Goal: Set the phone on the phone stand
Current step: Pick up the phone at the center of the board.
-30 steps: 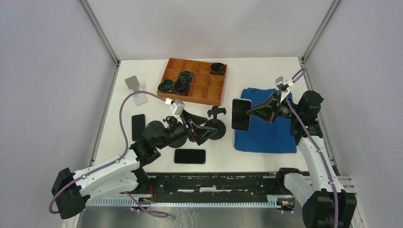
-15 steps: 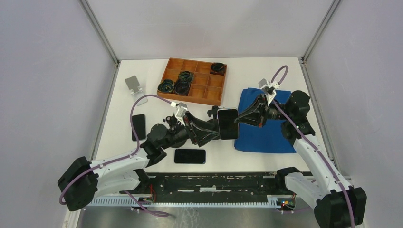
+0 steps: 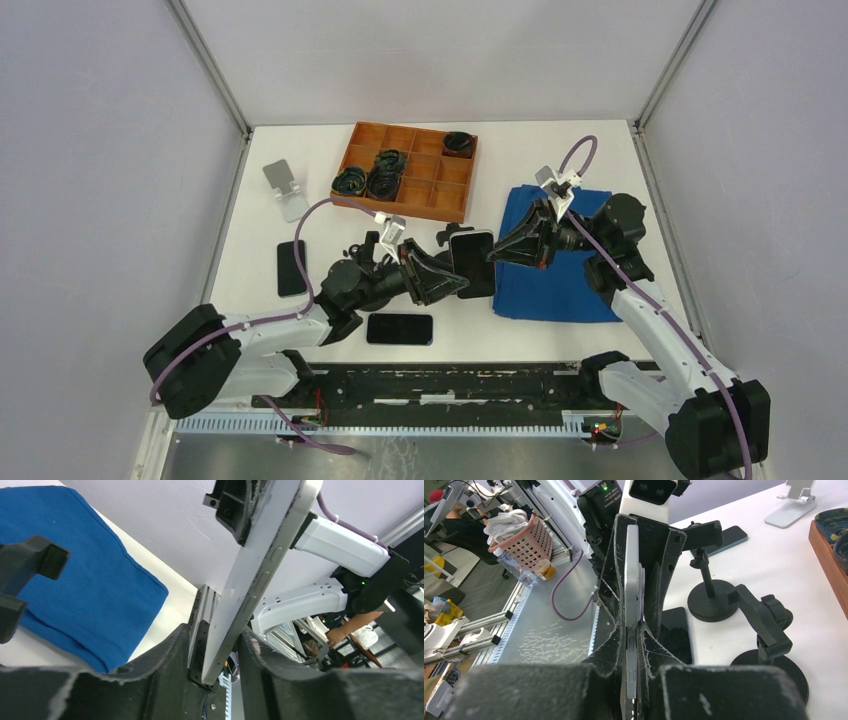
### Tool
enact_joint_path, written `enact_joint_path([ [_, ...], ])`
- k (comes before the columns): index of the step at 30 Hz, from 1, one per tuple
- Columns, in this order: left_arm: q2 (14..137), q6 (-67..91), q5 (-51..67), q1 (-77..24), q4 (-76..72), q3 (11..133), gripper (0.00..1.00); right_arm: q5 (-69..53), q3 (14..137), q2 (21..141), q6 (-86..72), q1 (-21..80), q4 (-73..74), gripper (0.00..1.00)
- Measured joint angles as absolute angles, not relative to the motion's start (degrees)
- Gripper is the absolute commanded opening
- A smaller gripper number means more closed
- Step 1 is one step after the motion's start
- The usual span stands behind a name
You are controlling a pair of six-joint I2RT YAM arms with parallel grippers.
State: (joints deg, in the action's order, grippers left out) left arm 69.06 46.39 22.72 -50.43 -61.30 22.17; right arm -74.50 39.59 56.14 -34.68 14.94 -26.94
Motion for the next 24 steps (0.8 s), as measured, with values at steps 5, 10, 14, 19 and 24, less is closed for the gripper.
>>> enact_joint_path([
  [5, 70.72, 47.29, 24.82, -50.46, -63.51, 22.92, 0.05, -74.06, 38.63, 56.45, -35.24, 14.92, -27.53, 0.0],
  [10, 70.76, 46.94, 27.18, -50.52, -63.81, 23.09, 0.02, -73.49, 38.39, 57.17, -37.06, 14.74, -27.55, 0.11],
  [14, 69.58, 45.32, 27.11, -50.54, -61.01, 23.44, 0.02, -73.49, 38.28, 57.23, -35.9, 14.74, -26.92, 0.44],
  [19, 63.4, 40.07, 25.58, -50.65, -46.68, 24.18, 0.02, -74.24, 38.94, 57.36, -23.99, 15.59, -18.2, 0.73],
  [24, 55.66, 32.69, 24.05, -50.65, -30.76, 26.04, 0.02, -74.98, 42.98, 60.23, -8.14, 17.5, -3.7, 0.98],
])
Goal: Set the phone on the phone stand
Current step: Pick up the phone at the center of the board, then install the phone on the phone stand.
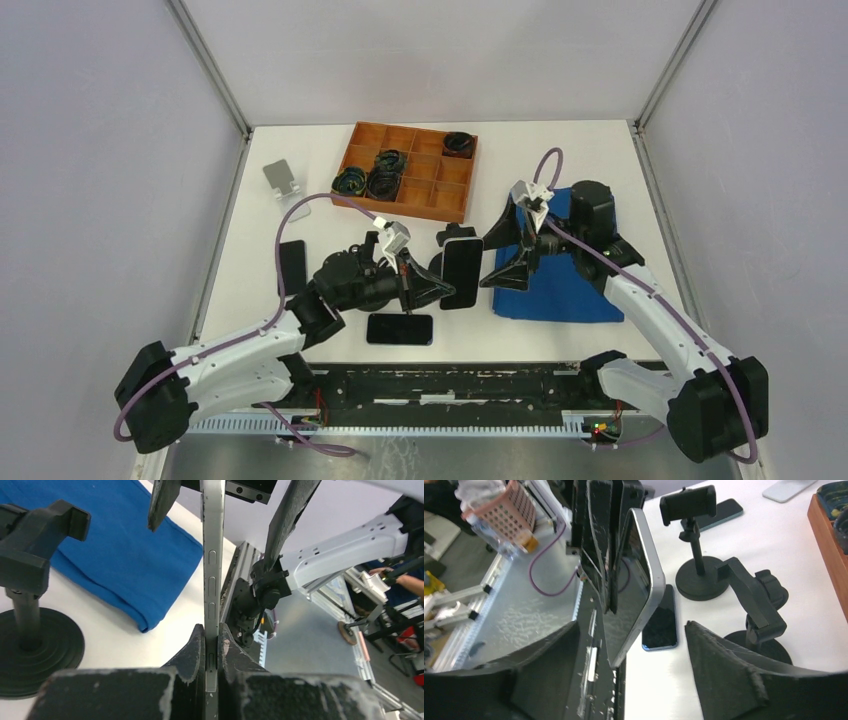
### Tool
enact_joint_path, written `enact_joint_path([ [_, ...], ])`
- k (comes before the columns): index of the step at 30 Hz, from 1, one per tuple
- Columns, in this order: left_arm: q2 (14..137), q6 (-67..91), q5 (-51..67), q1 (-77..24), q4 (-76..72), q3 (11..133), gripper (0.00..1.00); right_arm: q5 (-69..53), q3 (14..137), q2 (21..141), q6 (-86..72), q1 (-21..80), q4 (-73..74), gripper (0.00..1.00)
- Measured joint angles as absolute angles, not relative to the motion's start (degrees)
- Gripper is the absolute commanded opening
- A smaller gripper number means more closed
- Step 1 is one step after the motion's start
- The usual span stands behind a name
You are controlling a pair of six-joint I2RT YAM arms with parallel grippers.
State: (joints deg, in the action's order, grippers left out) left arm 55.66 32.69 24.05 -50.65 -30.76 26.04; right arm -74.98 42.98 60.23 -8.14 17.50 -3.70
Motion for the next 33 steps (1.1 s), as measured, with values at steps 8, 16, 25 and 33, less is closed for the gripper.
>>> enact_joint_path([
  [8, 52.42, 25.26, 26.57, -50.65, -18.04, 29.91, 0.02, -73.58, 51.07, 63.96, 10.63, 24.95, 14.68, 0.98],
  [16, 55.35, 23.81, 29.06, -50.65, -14.74, 31.31, 0.02, -73.49, 52.62, 64.9, 13.8, 27.7, 18.55, 0.82],
  [25, 55.9, 23.14, 30.06, -50.65, -14.87, 31.62, 0.02, -74.11, 52.36, 65.14, 9.82, 28.03, 15.33, 0.62],
  [33, 55.88, 23.09, 30.15, -50.65, -15.31, 31.62, 0.02, -74.13, 50.17, 65.36, 7.64, 28.1, 13.34, 0.62],
])
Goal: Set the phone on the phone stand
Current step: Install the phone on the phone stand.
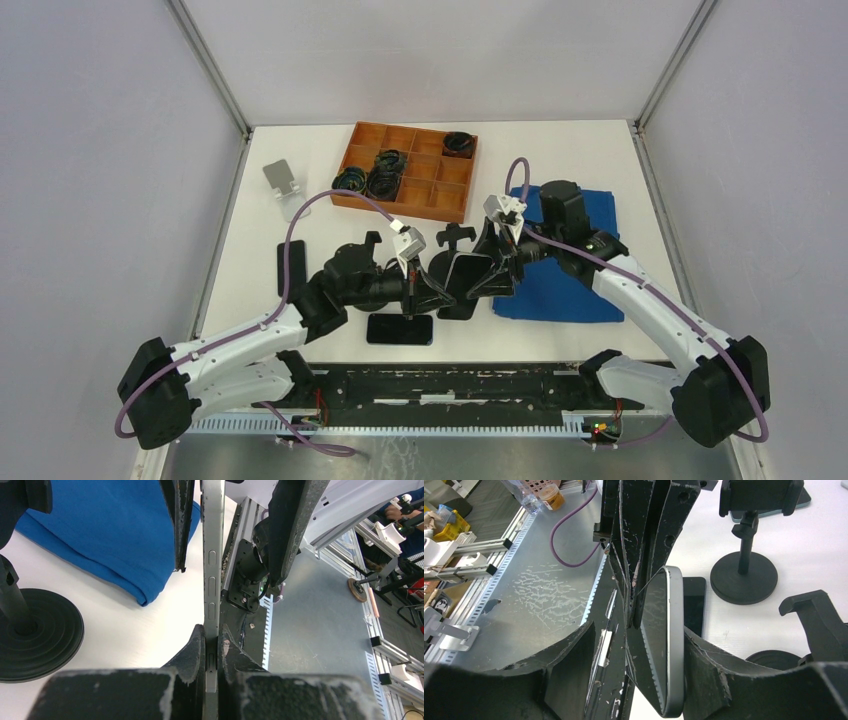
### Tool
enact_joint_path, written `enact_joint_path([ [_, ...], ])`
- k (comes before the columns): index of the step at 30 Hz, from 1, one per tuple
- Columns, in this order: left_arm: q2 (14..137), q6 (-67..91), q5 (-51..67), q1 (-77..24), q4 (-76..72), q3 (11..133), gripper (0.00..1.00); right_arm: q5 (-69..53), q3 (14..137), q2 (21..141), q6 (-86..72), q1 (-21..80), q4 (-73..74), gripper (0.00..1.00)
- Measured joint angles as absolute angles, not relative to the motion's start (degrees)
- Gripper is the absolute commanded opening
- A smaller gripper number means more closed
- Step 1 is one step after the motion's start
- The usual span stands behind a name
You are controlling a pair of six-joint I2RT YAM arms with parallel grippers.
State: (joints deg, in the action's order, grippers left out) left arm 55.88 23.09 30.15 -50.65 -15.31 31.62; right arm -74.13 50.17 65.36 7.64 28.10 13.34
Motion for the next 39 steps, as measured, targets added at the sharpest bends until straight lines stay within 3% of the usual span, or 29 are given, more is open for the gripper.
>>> enact_joint_path([
  [4, 55.72, 23.09, 30.15, -50.65, -15.62, 31.62, 0.02, -74.15, 49.78, 65.39, 7.25, 28.12, 12.95, 0.49],
  [12, 55.33, 22.09, 30.63, -51.13, -16.43, 31.55, 0.02, -74.19, 49.76, 65.39, 5.06, 28.03, 12.05, 0.01],
  [15, 55.24, 21.67, 30.46, -51.24, -16.38, 31.55, 0.05, -74.52, 49.74, 65.43, 4.19, 27.99, 11.88, 0.0],
  [23, 53.78, 21.39, 23.38, -51.13, -12.51, 33.08, 0.59, -75.22, 49.65, 64.51, 6.72, 24.1, 12.21, 0.0],
  [26, 52.25, 21.87, 18.04, -51.07, -8.45, 35.53, 0.71, -75.79, 49.8, 63.2, 9.8, 18.55, 14.44, 0.0],
  [32, 50.61, 23.4, 7.09, -51.07, 1.96, 43.62, 0.77, -78.28, 46.19, 58.19, 8.78, 9.37, 9.37, 0.0],
  [39, 54.92, 26.15, -8.12, -55.53, 12.16, 52.77, 0.78, -80.47, 35.73, 54.59, 1.69, 4.29, -2.61, 0.0],
])
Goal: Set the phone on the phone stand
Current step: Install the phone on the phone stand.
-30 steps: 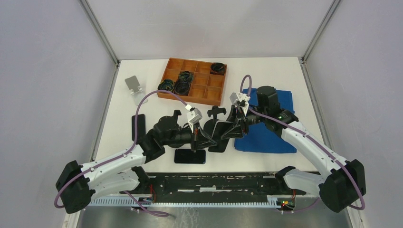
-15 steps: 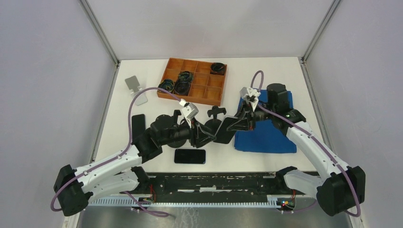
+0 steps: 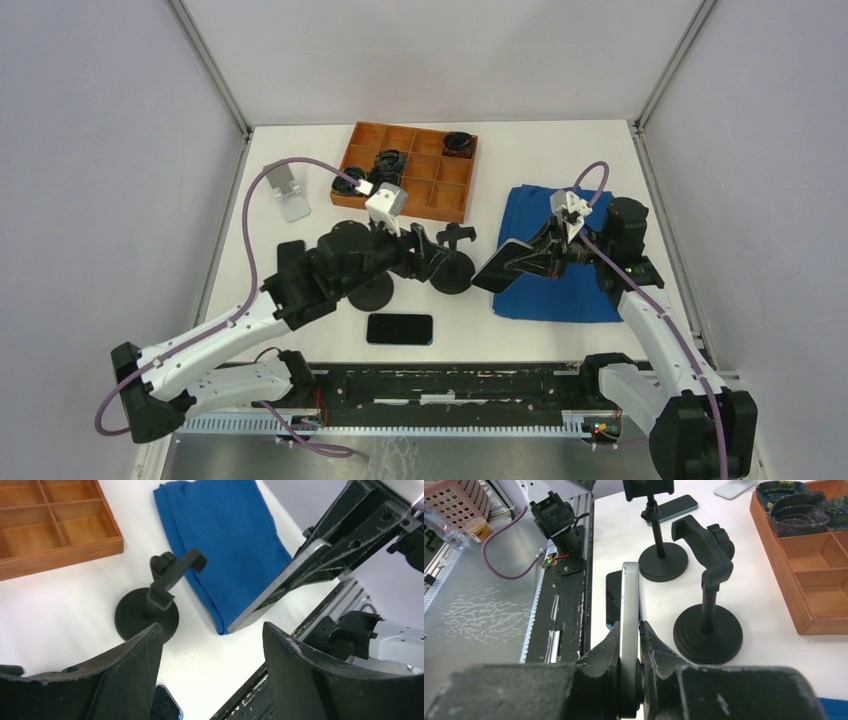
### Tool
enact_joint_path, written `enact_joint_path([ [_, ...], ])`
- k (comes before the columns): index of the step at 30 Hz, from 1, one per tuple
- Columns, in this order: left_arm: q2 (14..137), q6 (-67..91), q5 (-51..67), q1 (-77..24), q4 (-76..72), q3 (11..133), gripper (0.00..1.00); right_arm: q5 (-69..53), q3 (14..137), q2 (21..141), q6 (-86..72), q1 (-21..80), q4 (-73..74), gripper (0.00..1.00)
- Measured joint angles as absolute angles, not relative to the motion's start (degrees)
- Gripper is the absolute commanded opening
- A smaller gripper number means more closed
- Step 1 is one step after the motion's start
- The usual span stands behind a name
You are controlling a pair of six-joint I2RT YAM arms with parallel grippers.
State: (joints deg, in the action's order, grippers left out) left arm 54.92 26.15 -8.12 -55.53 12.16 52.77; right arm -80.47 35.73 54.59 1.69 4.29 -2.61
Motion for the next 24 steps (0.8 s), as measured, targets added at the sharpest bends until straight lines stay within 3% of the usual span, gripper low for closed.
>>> enact_joint_path([
  [5, 63.31, 26.46, -23.07, -64.49, 20.01, 60.69, 0.73, -81.08, 34.7, 55.46, 2.79, 2.02, -3.55, 0.0],
  [10, 70.22, 26.46, -33.52, -66.15, 24.95, 64.2, 0.69, -81.1, 33.08, 55.79, 4.16, 1.65, -3.68, 0.0],
  [18, 77.47, 26.46, -41.36, -66.26, 28.08, 67.96, 0.63, -81.32, 32.38, 56.36, 4.6, 1.65, -3.79, 0.0],
  [24, 80.6, 26.44, -43.75, -66.3, 28.18, 70.46, 0.46, -81.47, 32.38, 56.38, 4.62, 1.63, -3.79, 0.0],
])
